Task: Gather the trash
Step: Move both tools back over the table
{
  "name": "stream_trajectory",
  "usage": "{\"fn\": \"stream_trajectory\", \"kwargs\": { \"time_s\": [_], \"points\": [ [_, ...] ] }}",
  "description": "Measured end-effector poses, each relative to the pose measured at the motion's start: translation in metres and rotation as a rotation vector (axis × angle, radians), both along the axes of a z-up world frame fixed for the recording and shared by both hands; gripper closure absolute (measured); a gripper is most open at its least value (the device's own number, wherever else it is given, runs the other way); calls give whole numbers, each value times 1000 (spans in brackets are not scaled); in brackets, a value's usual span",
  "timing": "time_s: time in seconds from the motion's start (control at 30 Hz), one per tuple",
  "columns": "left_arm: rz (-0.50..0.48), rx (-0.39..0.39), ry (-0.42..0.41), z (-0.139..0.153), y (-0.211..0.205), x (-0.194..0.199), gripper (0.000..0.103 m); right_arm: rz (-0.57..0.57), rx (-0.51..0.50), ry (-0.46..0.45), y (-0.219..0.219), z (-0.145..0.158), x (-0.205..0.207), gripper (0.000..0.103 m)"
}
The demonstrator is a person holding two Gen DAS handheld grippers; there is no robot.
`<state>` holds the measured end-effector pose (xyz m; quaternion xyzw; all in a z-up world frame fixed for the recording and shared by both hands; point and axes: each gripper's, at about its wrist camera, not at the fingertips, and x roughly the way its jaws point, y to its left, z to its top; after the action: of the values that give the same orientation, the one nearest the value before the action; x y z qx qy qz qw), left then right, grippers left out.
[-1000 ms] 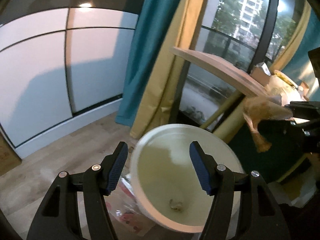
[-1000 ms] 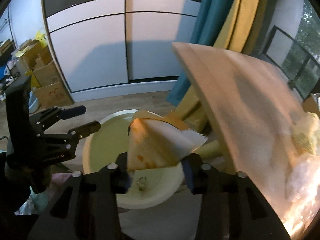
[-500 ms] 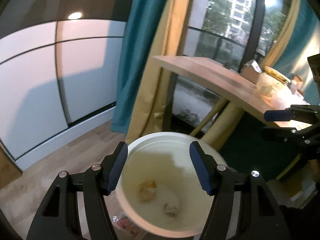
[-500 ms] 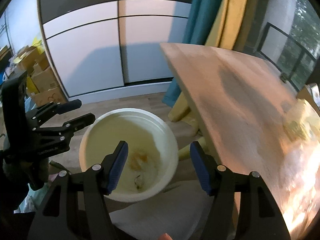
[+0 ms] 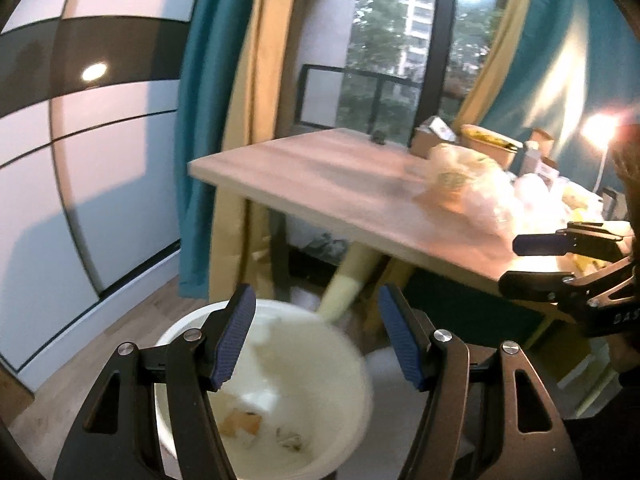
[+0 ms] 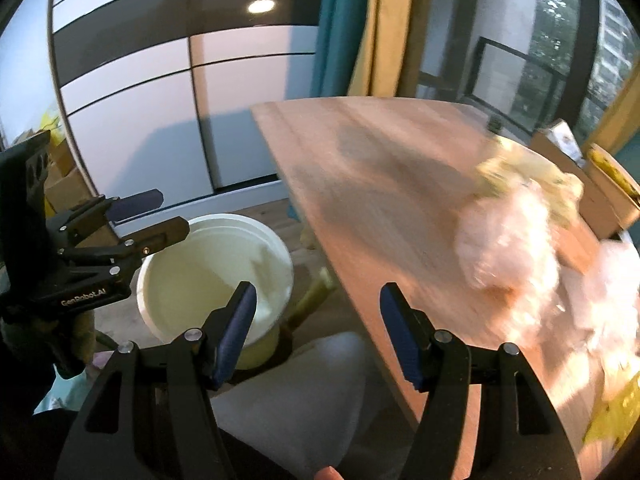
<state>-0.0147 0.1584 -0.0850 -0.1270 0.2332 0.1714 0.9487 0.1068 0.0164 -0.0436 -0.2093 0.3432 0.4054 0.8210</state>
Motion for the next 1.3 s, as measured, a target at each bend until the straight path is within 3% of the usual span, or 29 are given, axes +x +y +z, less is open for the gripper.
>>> {"fn": "stream_trajectory", "kwargs": {
  "time_s": [0.8, 1.3],
  "points": [
    [-280, 112, -46, 47, -114, 74, 35, -271, 111, -40, -144, 16, 15, 39],
    [-404, 137, -50, 57, -163, 114, 35, -468, 147, -75, -234, 25, 40, 39]
  ]
}}
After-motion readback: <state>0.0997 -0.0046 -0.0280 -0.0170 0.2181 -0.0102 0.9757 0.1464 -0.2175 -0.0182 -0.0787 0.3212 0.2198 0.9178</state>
